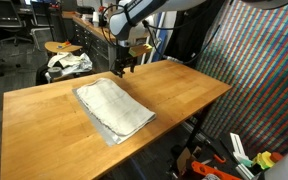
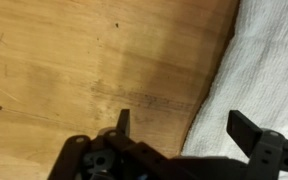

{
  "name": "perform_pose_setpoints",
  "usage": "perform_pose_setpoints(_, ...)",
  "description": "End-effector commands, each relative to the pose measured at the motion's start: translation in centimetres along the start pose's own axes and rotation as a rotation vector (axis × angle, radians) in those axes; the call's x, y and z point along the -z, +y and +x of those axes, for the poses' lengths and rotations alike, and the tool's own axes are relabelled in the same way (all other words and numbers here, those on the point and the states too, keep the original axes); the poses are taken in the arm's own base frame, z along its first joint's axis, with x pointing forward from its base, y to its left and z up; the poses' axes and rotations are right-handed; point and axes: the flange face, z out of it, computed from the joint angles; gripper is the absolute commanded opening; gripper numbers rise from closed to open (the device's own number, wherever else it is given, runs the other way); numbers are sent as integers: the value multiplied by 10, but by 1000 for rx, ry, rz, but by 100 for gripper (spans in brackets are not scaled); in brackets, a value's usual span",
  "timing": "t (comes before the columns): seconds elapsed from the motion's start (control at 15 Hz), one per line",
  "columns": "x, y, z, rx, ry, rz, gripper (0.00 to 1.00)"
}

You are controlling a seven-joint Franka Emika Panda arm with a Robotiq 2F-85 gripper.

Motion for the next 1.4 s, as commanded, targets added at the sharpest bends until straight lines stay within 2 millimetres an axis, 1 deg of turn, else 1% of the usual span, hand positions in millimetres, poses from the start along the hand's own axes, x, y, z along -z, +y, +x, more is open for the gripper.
perform_pose_setpoints(0.0,21,-22,-52,120,-13,49,100)
perform_pose_setpoints(0.07,23,-29,-65,157,-40,55,100)
perform_pose_setpoints(0.13,24,-37,-74,171,-28,54,100)
perform_pose_setpoints(0.4,26,-70,-109,160,79,31,100)
perform_pose_setpoints(0.53,23,-89,-131,159,127,23,100)
perform_pose_setpoints(0.67,19,-108,-158,158,148,23,100)
perform_pose_setpoints(0.87,14,-139,-187,166,118,14,100)
perform_pose_setpoints(1.0,16,-158,-198,162,88,7,100)
perform_pose_setpoints(1.13,24,-176,-204,158,78,2,100)
perform_pose_setpoints(1.27,32,-194,-202,150,71,-5,100)
perform_pose_setpoints(1.33,36,-202,-197,134,81,-5,100)
